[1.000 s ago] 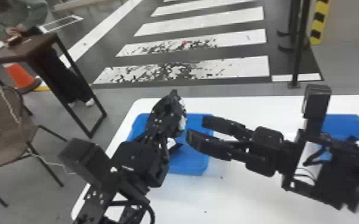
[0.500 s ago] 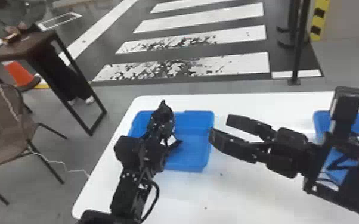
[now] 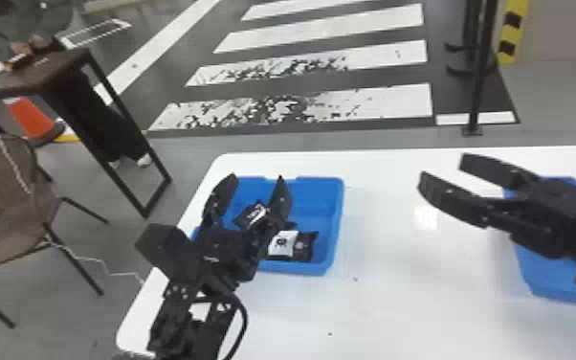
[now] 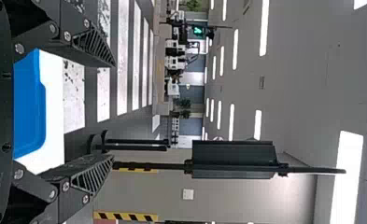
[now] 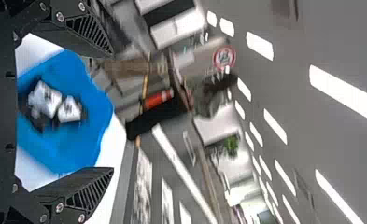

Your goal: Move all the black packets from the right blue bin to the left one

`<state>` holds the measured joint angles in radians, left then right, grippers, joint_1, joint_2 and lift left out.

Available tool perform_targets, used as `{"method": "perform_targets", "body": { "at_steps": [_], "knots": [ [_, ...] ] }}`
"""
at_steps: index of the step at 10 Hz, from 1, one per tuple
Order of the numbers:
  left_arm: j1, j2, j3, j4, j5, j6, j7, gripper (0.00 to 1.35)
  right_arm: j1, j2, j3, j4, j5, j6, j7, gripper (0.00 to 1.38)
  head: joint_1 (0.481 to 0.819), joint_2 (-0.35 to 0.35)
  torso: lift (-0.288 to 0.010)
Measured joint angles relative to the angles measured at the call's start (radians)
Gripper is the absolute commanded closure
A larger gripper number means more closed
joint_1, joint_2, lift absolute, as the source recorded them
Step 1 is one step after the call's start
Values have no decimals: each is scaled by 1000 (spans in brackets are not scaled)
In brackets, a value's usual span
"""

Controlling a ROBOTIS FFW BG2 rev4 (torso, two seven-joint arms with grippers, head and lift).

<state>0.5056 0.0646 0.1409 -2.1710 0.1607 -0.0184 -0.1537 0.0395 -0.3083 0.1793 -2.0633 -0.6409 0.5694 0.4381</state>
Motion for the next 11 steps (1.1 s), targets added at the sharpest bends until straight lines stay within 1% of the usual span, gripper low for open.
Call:
{"method": "perform_targets", "body": {
  "at_steps": [1,2,3,4,5,7,11],
  "knots": [
    [55,-3,-3,-89,15,21,0,200,35,21,-114,-56,101,85,-41,182,694,211,-140],
    [107,-3,-15,-160,32,24,-3,200,52,35,-204,-74,186,156,-65,182,695,133,-140],
    [151,-3,-28,-212,49,16,-12,200,67,45,-268,-73,247,209,-92,180,695,89,-140],
    [183,-3,-36,-247,59,12,-22,200,77,55,-311,-51,290,252,-114,179,695,23,-140],
    [200,-3,-41,-265,64,16,-28,203,77,61,-333,-10,321,290,-128,183,695,-26,-140],
    [206,-2,-43,-272,68,33,-32,202,46,64,-341,88,370,348,-146,183,695,-64,-140],
    [201,3,-49,-272,69,45,-42,205,20,66,-341,177,398,417,-177,183,695,-105,-140]
  ]
}}
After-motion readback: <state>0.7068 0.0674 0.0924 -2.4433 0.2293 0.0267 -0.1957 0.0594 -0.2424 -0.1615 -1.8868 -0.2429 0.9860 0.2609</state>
